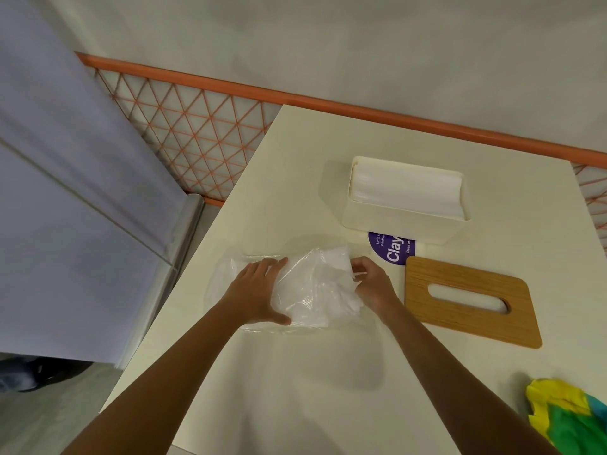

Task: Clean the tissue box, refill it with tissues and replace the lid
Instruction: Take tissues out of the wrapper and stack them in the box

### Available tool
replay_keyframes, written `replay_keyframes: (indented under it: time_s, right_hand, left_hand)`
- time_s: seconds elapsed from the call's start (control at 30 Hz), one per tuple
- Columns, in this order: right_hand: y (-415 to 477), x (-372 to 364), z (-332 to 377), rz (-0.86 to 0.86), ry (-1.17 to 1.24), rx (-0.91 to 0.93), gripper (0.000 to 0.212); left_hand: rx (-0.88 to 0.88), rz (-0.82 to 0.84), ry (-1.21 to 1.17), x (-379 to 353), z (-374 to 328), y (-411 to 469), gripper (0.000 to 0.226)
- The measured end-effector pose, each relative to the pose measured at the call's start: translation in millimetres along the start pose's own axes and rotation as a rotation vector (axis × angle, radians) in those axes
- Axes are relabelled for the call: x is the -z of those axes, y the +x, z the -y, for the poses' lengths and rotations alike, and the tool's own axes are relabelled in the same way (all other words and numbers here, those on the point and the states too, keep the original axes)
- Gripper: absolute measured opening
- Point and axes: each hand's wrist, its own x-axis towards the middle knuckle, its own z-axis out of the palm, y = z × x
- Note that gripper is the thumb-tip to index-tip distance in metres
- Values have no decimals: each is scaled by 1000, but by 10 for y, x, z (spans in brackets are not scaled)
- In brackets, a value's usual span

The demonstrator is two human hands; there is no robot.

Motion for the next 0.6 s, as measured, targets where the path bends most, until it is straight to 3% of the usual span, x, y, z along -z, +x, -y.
replay_keyframes:
  time_s: [0.13,0.3,0.4,0.5,0.6]
  right_hand:
    - [8,38,17,49,93,-13,26]
    - [56,101,-5,25,480,-185,9]
    - [68,95,-73,39,684,-339,40]
    - [53,90,-114,133,674,-393,39]
    - [25,77,-123,209,492,-379,34]
  left_hand:
    - [-2,-12,-24,16,-5,-5,116]
    - [14,-8,-53,39,27,5,116]
    - [16,3,-48,36,28,4,116]
    - [13,-2,-58,25,18,6,116]
    - [7,-1,-64,25,18,14,115]
